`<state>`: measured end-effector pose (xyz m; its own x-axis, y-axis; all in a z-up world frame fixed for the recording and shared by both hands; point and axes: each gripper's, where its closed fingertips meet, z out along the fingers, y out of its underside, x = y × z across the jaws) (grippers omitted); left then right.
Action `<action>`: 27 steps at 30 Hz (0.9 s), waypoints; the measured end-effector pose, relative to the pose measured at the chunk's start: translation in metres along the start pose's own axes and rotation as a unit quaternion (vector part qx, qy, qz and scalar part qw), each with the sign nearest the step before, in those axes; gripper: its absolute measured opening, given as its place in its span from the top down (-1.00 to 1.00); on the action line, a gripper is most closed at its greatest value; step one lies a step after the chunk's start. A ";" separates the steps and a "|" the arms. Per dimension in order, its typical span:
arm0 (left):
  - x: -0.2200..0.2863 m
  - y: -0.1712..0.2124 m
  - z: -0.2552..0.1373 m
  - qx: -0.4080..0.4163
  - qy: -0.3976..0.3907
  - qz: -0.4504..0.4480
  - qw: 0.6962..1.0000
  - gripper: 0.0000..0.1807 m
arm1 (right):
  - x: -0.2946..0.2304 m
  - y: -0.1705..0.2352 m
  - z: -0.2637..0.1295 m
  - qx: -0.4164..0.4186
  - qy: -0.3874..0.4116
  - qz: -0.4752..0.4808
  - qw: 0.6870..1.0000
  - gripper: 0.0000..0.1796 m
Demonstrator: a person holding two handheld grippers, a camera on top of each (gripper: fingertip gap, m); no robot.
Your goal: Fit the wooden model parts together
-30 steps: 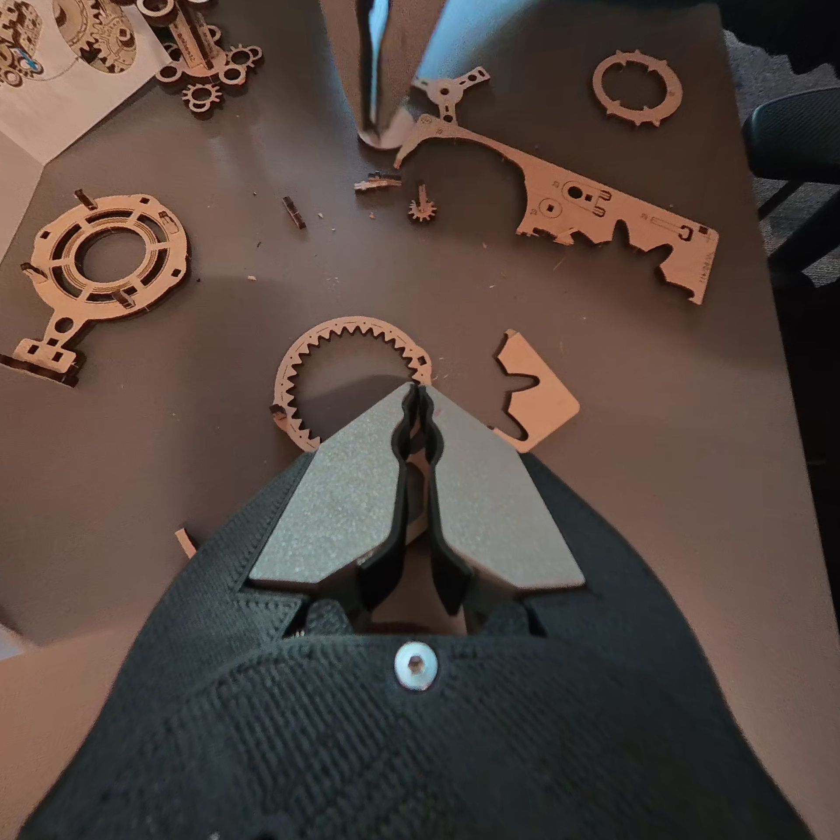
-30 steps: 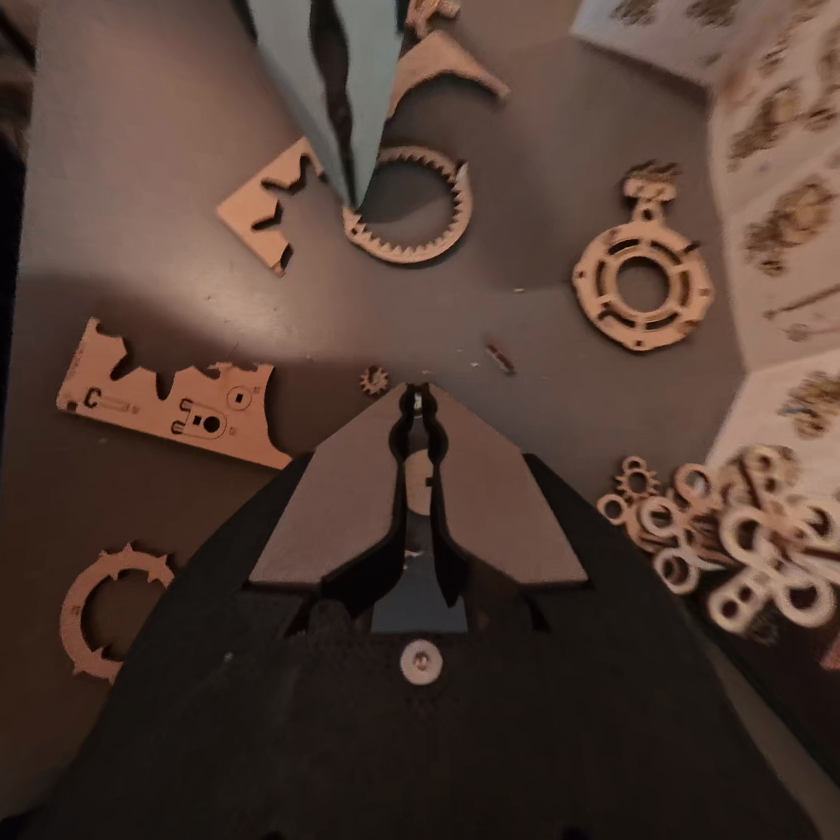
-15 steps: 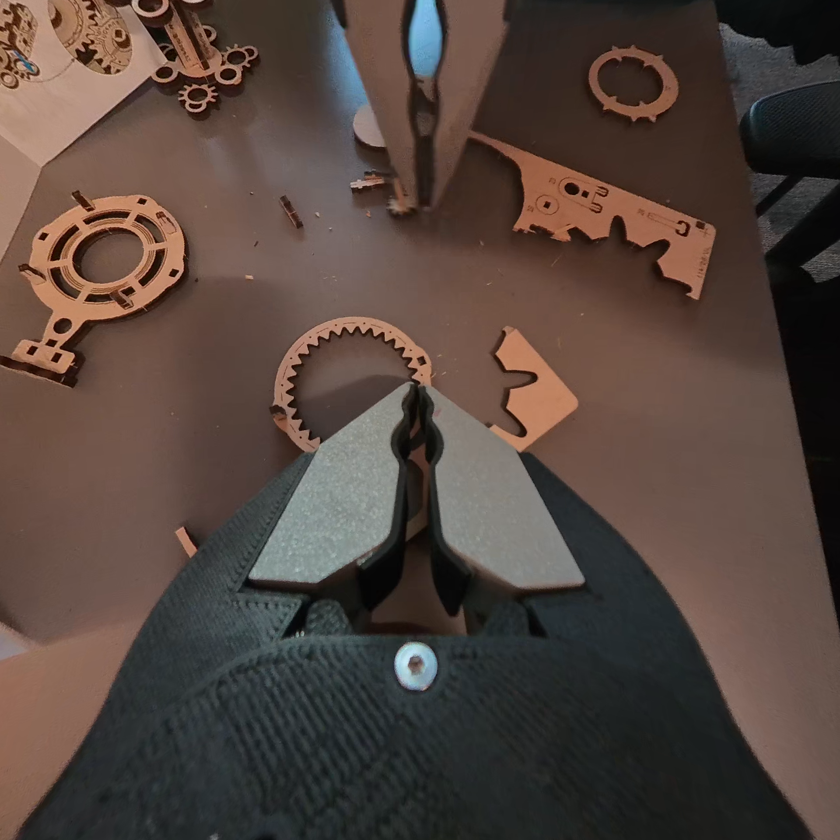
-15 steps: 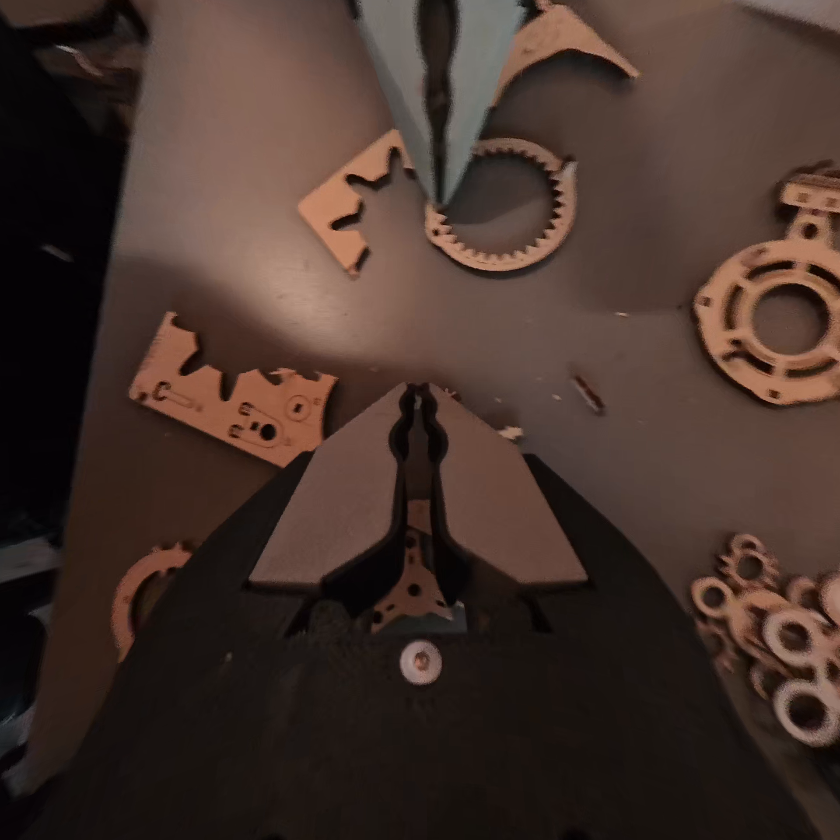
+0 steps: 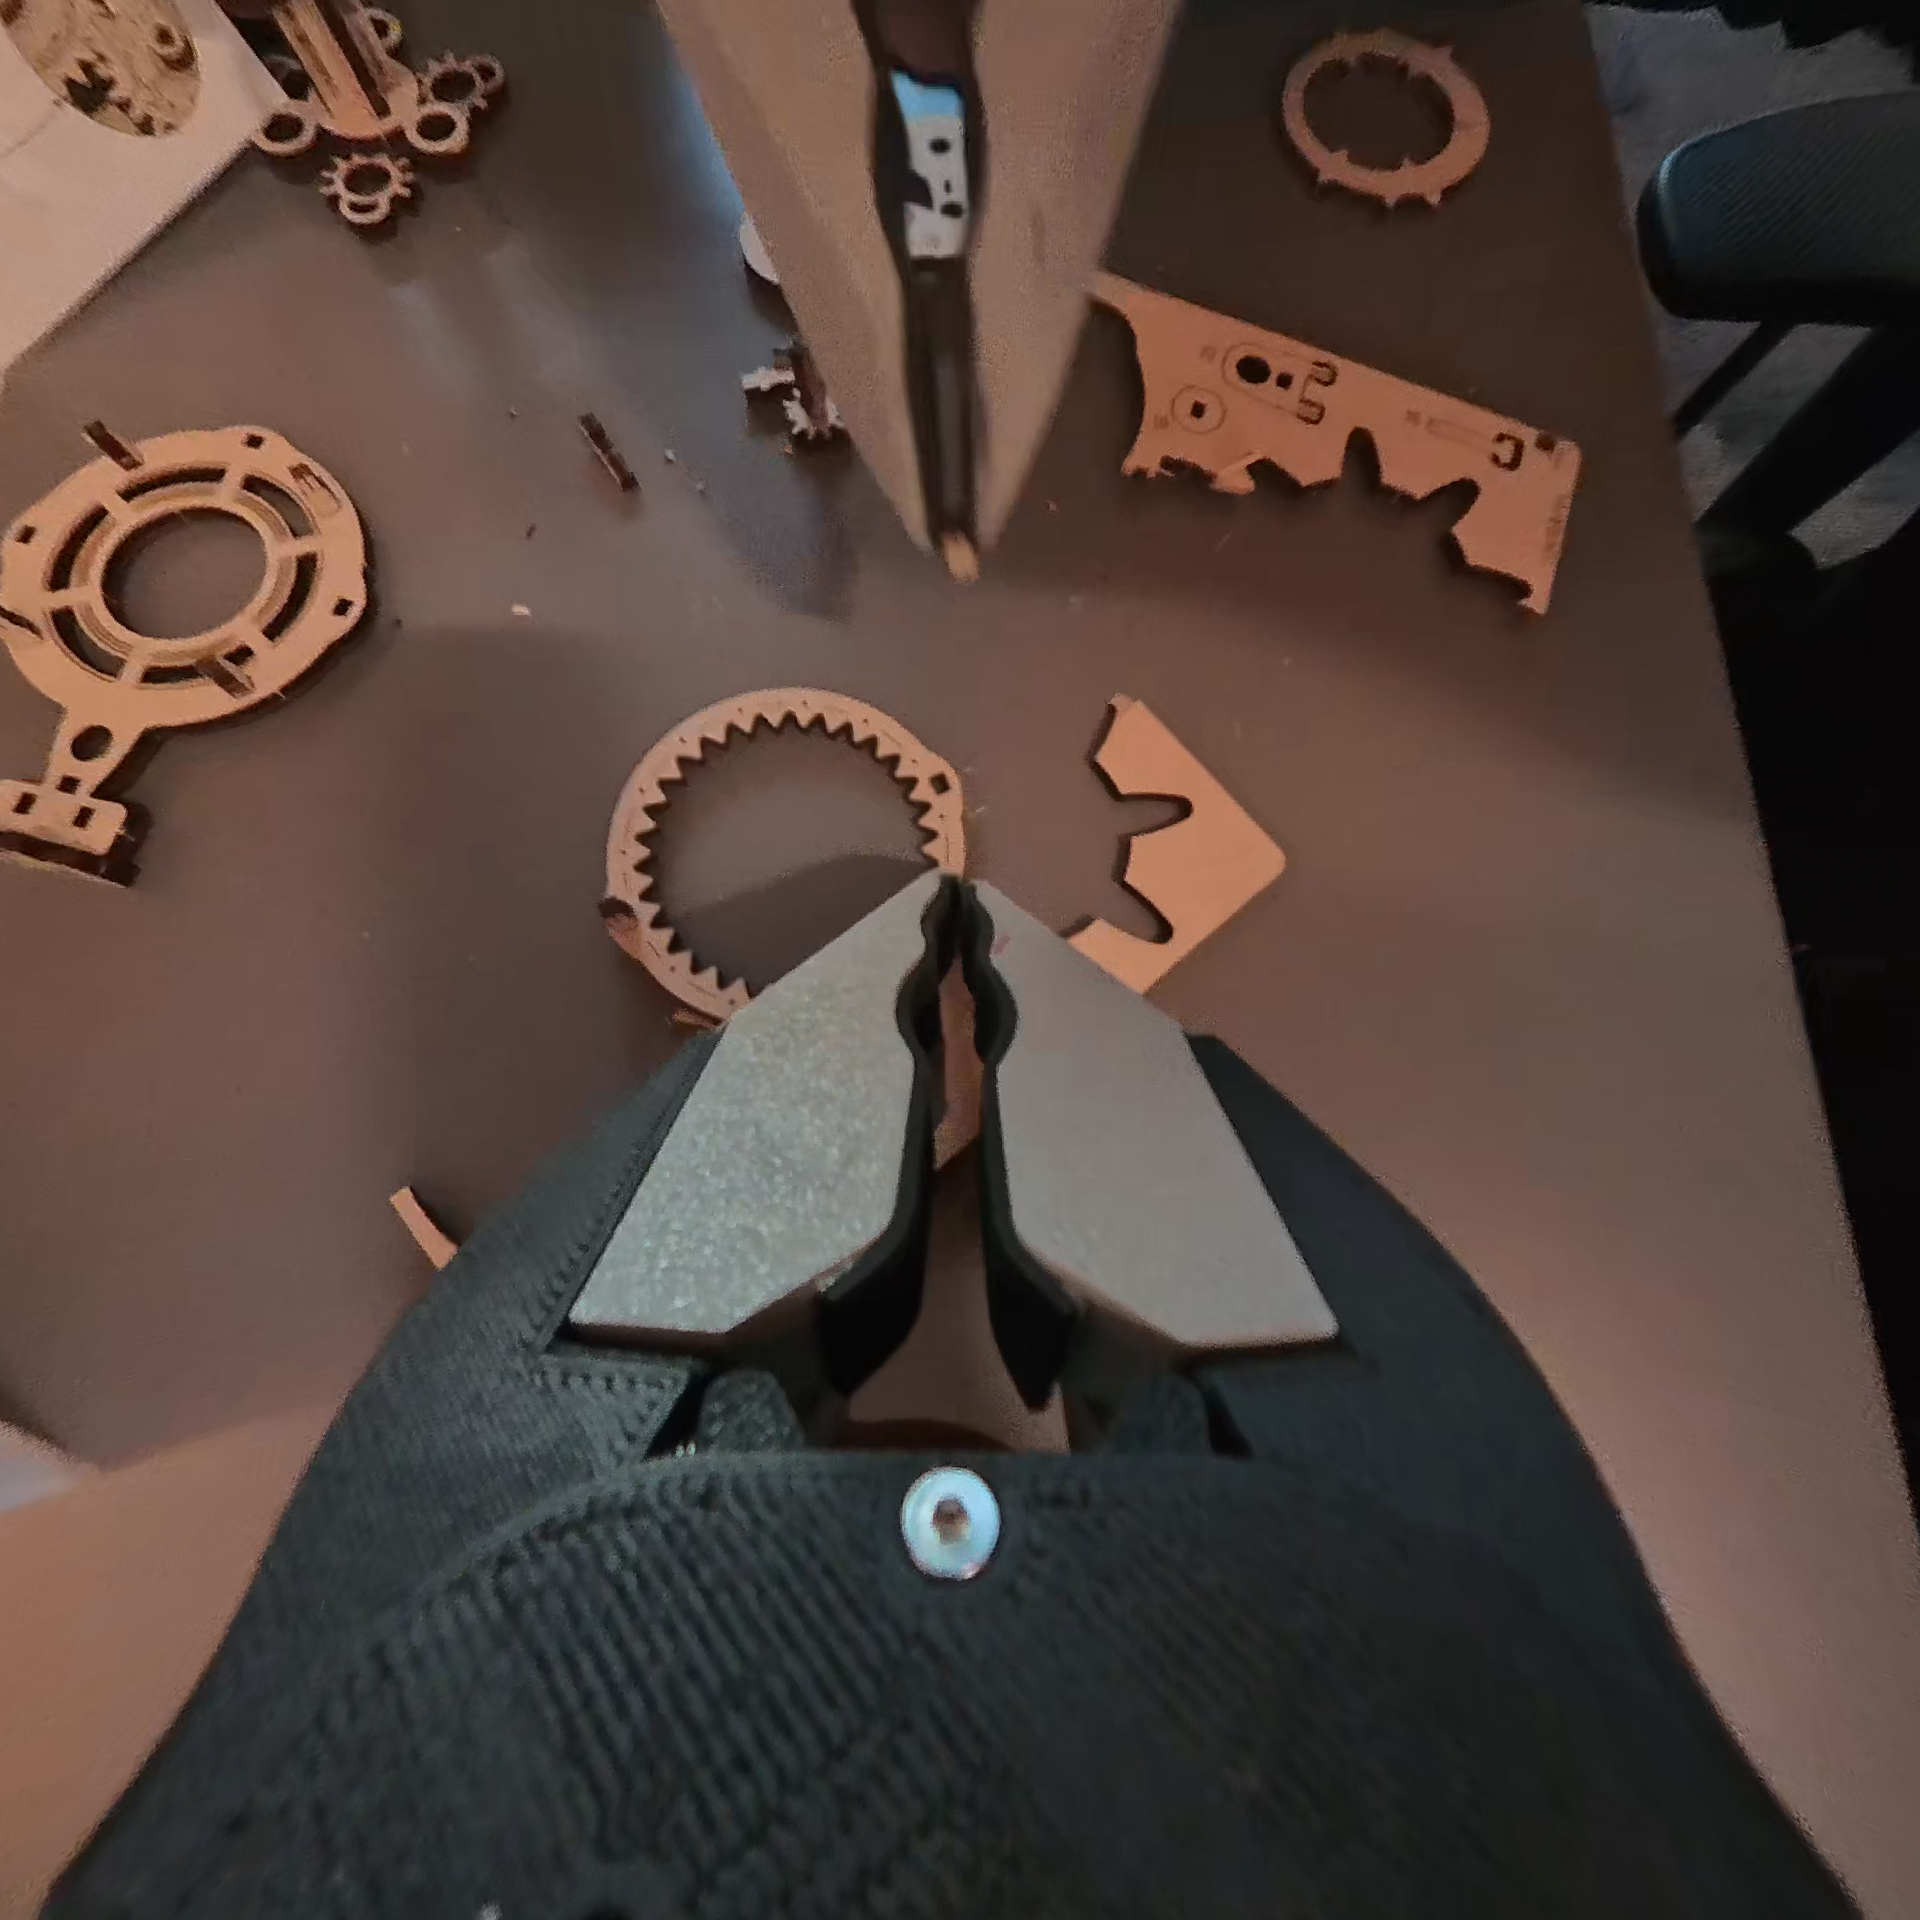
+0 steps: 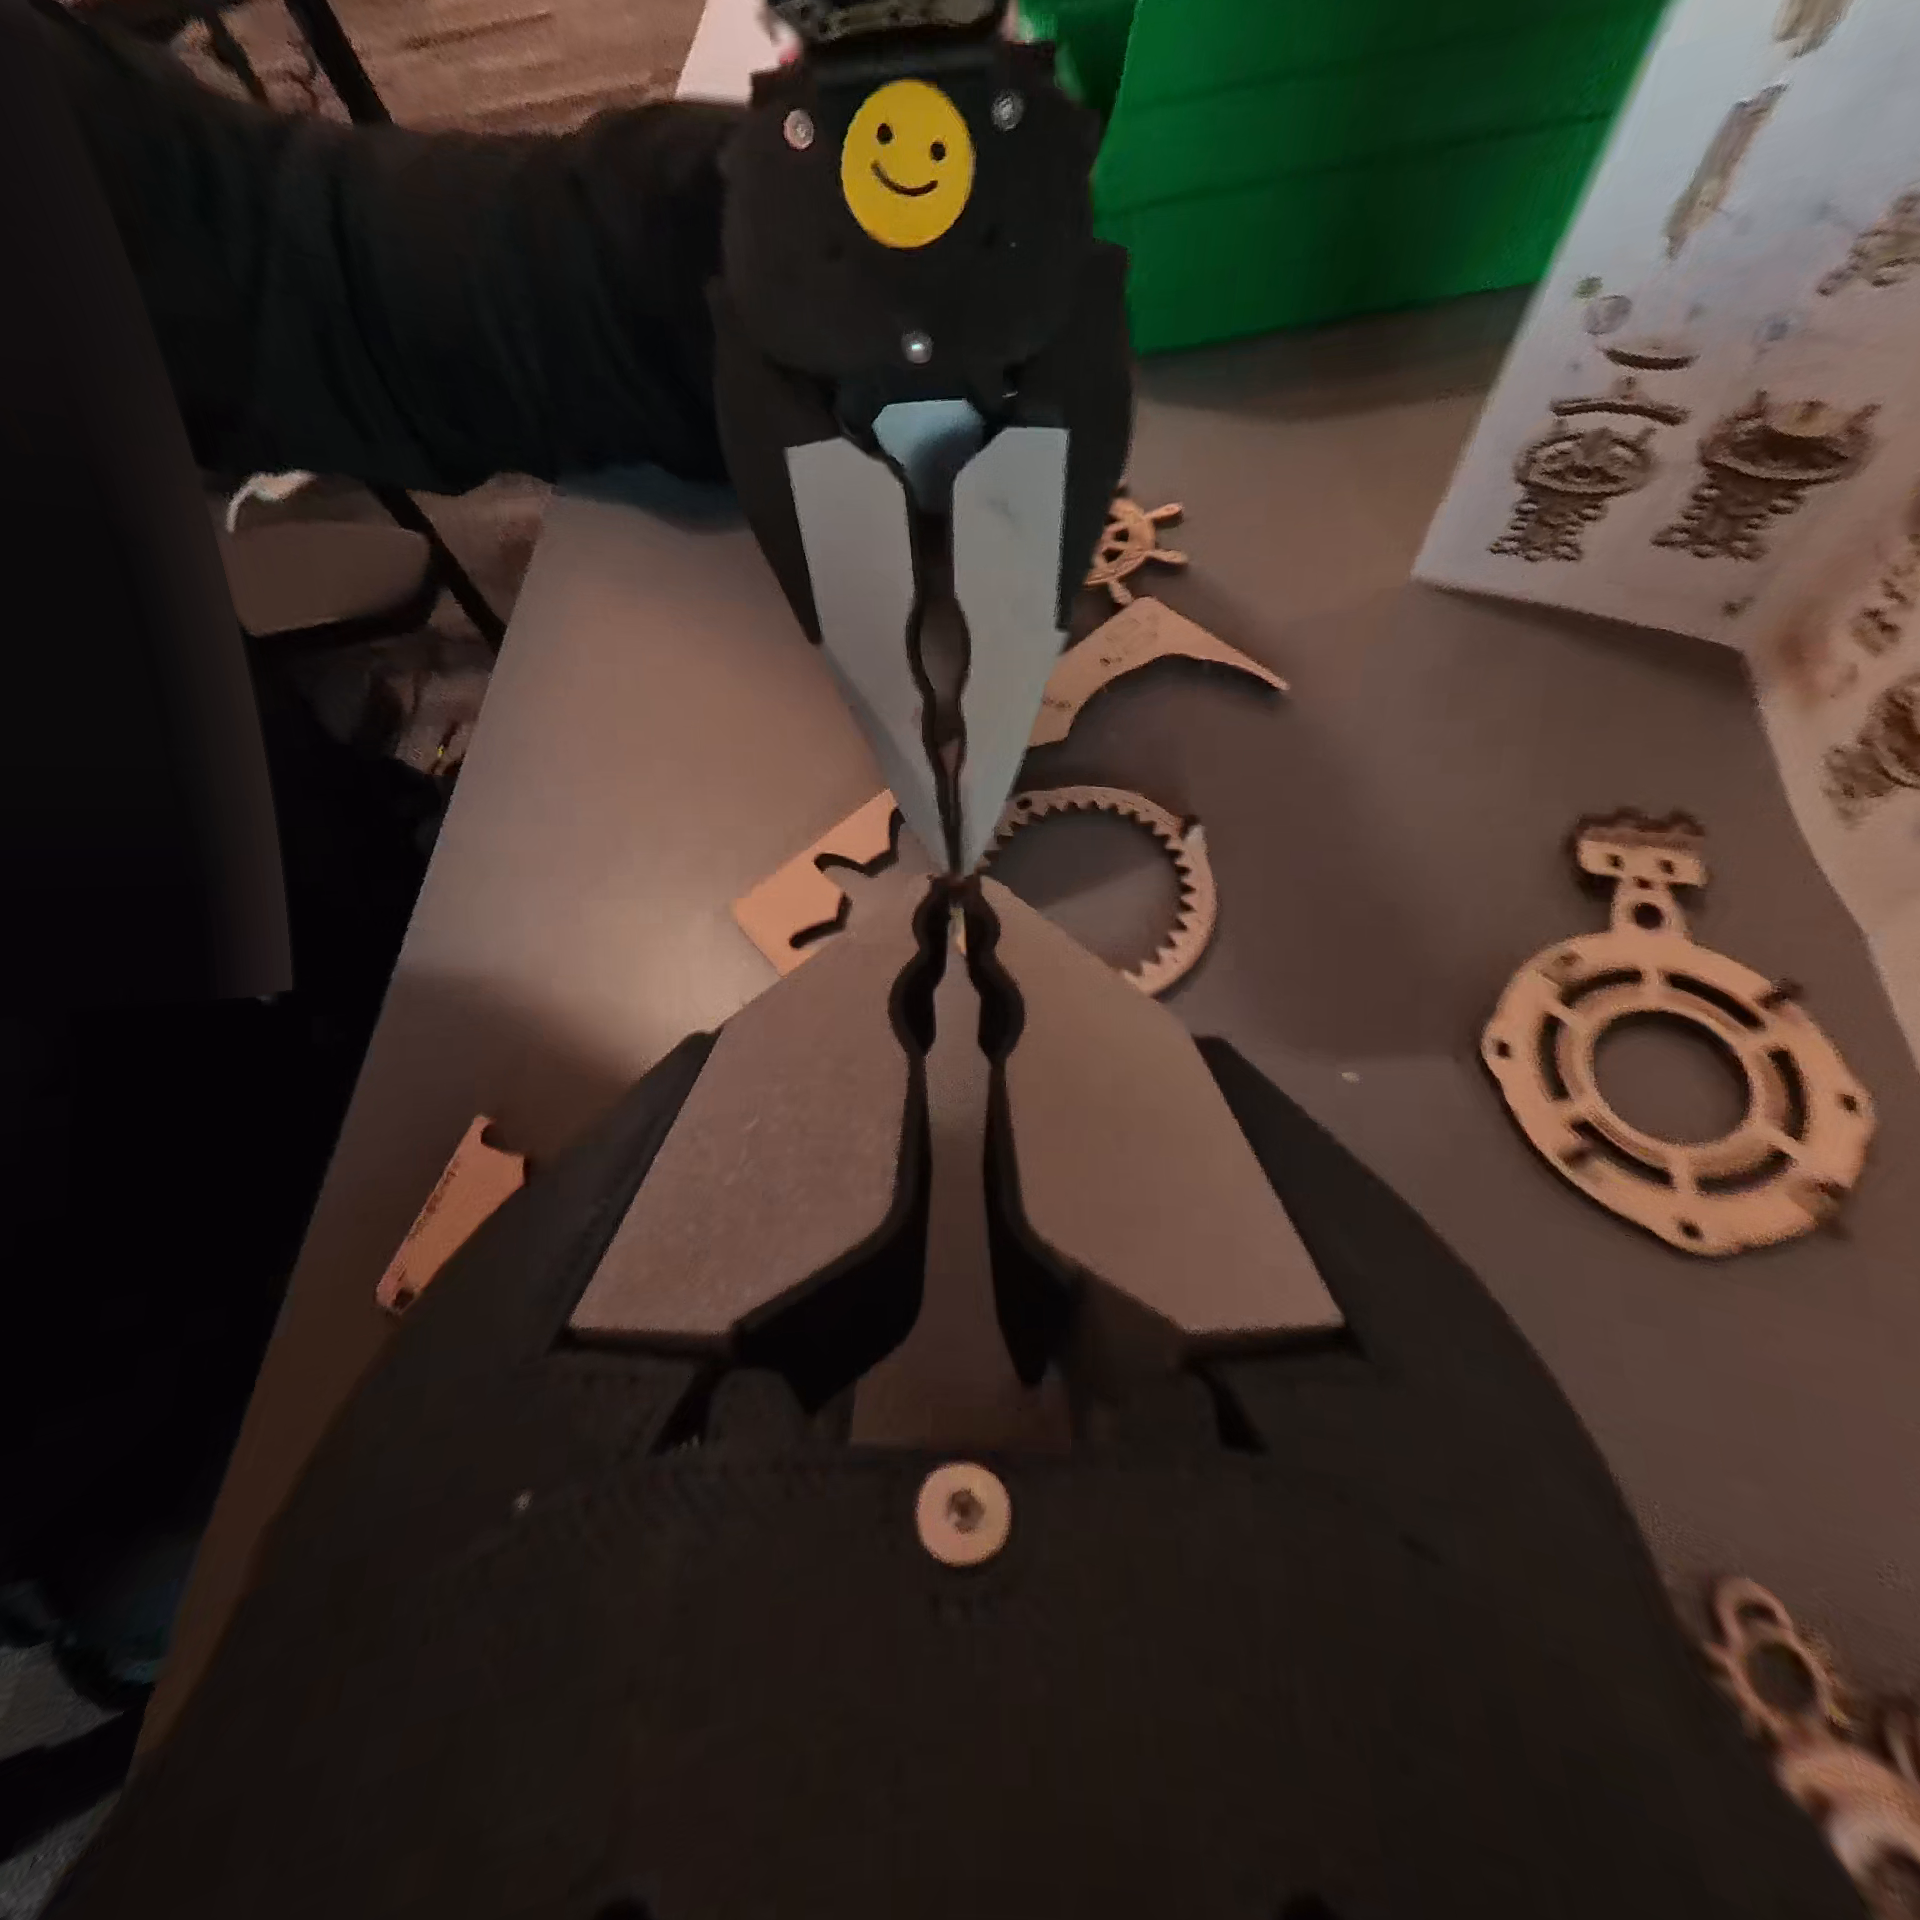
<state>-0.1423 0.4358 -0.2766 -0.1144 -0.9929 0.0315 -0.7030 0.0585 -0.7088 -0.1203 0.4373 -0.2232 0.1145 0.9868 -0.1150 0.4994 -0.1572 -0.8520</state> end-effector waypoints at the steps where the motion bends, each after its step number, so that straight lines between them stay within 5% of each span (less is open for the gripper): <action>1: 0.000 0.000 0.000 0.004 0.000 0.006 1.000 1.00 | -0.004 0.001 0.009 -0.010 -0.002 -0.004 1.000 1.00; 8: -0.005 0.009 -0.010 -0.022 -0.019 0.043 0.999 1.00 | -0.003 0.013 0.040 -0.057 0.020 0.009 0.998 1.00; 27: -0.011 0.010 -0.013 -0.022 -0.039 0.055 0.997 1.00 | 0.004 0.017 0.045 -0.068 0.043 0.003 0.997 1.00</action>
<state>-0.1571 0.4489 -0.2753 -0.1397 -0.9850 -0.1010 -0.7187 0.1711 -0.6739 -0.1498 0.4407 -0.2615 0.1877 0.9796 -0.0711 0.6097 -0.1729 -0.7736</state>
